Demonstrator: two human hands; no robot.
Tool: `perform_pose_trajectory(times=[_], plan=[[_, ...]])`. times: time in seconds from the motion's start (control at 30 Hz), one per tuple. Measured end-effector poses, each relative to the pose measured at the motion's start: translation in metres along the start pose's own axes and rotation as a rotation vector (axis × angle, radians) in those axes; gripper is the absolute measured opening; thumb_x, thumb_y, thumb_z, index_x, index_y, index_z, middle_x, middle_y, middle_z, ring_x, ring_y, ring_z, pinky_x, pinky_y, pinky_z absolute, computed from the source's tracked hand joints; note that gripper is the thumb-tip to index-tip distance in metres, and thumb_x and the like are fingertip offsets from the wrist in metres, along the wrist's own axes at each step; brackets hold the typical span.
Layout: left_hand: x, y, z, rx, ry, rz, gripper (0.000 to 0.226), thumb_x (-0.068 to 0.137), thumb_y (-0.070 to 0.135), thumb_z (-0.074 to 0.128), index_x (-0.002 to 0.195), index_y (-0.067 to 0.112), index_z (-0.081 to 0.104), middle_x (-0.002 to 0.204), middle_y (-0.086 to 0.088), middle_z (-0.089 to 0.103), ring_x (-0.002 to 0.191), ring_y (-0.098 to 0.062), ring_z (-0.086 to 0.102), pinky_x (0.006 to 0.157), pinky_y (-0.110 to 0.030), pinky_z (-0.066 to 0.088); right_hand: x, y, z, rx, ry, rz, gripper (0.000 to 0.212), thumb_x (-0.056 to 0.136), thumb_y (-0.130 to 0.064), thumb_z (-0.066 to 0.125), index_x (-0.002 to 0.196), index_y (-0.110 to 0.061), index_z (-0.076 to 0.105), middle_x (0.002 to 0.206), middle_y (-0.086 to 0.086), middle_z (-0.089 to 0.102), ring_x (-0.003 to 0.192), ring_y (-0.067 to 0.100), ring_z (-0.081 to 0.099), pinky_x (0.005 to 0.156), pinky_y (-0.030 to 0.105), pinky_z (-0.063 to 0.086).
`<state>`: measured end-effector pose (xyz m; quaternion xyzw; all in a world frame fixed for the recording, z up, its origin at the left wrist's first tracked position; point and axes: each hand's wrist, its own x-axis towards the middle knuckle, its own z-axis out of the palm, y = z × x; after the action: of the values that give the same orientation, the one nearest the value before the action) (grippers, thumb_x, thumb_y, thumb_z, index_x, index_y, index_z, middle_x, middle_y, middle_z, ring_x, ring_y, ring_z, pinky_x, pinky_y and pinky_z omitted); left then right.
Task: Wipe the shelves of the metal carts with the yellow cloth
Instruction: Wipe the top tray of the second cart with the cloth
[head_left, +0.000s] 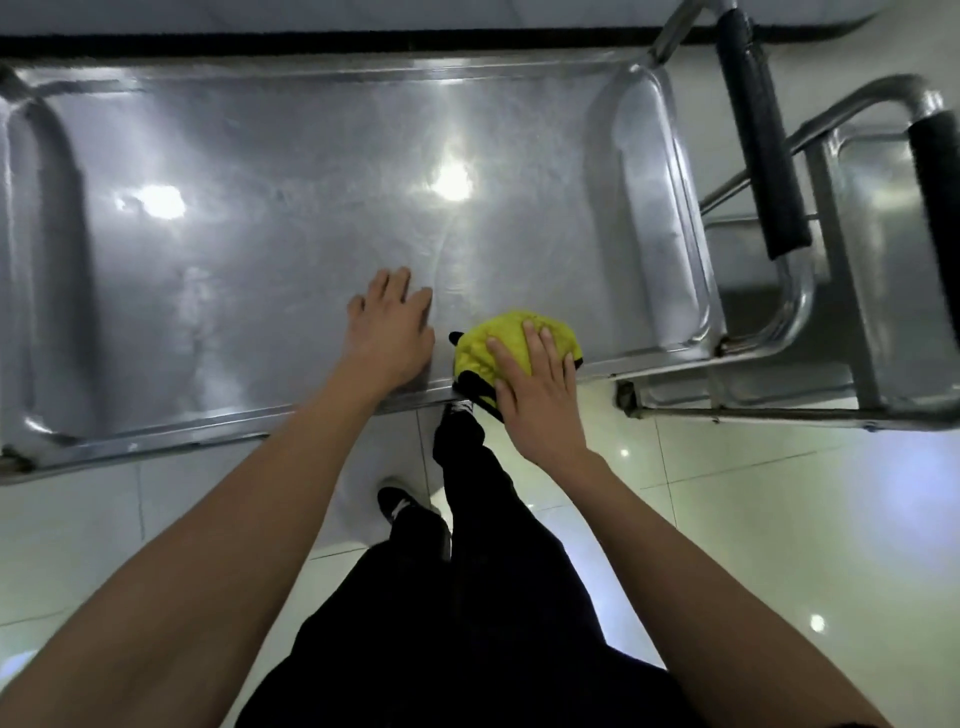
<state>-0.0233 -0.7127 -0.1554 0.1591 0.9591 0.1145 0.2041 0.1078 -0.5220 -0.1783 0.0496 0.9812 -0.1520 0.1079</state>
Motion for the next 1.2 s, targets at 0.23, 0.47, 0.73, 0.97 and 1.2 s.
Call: perform_pose_trajectory(times=[0.23,0.47,0.73,0.97,1.2], plan=[[-0.006,-0.001,0.003,-0.017,0.016,0.018,0.047,0.099,0.034,0.049,0.143,0.020,0.045,0.162,-0.009,0.021,0.150,-0.031,0.013,0.115,-0.051,0.023,0.005,0.001,-0.005,0.006,-0.014,0.051,0.050,0.103,-0.036,0.036,0.151,-0.043,0.024,0.166,0.002,0.005,0.153,0.026,-0.001,0.121,0.056,0.010],[0.042,0.012,-0.012,-0.069,0.075,-0.009,0.038,0.097,0.029,0.051,0.134,0.019,0.055,0.151,-0.009,0.037,0.142,-0.029,0.025,0.111,-0.050,0.026,0.069,0.021,-0.020,-0.020,0.015,0.057,0.052,0.103,-0.035,0.036,0.152,-0.042,0.023,0.166,0.003,0.003,0.152,0.027,-0.002,0.120,0.059,0.009],[0.117,0.043,-0.034,-0.040,0.054,-0.081,0.045,0.096,0.029,0.050,0.141,0.026,0.050,0.157,-0.009,0.030,0.147,-0.031,0.019,0.112,-0.052,0.028,0.208,0.040,-0.058,0.015,0.006,0.028,0.054,0.101,-0.035,0.039,0.152,-0.042,0.024,0.166,0.004,0.003,0.152,0.028,-0.002,0.120,0.059,0.003],[0.143,0.059,-0.044,-0.051,0.067,-0.190,0.038,0.092,0.029,0.055,0.129,0.027,0.060,0.151,-0.007,0.037,0.142,-0.029,0.027,0.110,-0.050,0.030,0.353,0.044,-0.093,0.011,-0.022,-0.024,0.055,0.101,-0.036,0.037,0.153,-0.042,0.021,0.166,0.005,0.000,0.152,0.030,-0.003,0.119,0.060,0.001],[0.149,0.055,-0.042,-0.047,0.052,-0.209,0.044,0.097,0.030,0.050,0.141,0.029,0.050,0.160,-0.006,0.026,0.150,-0.028,0.015,0.116,-0.055,0.021,0.395,0.039,-0.094,0.004,0.004,-0.083,0.056,0.100,-0.036,0.036,0.153,-0.040,0.019,0.166,0.007,-0.003,0.152,0.033,-0.006,0.119,0.062,0.002]])
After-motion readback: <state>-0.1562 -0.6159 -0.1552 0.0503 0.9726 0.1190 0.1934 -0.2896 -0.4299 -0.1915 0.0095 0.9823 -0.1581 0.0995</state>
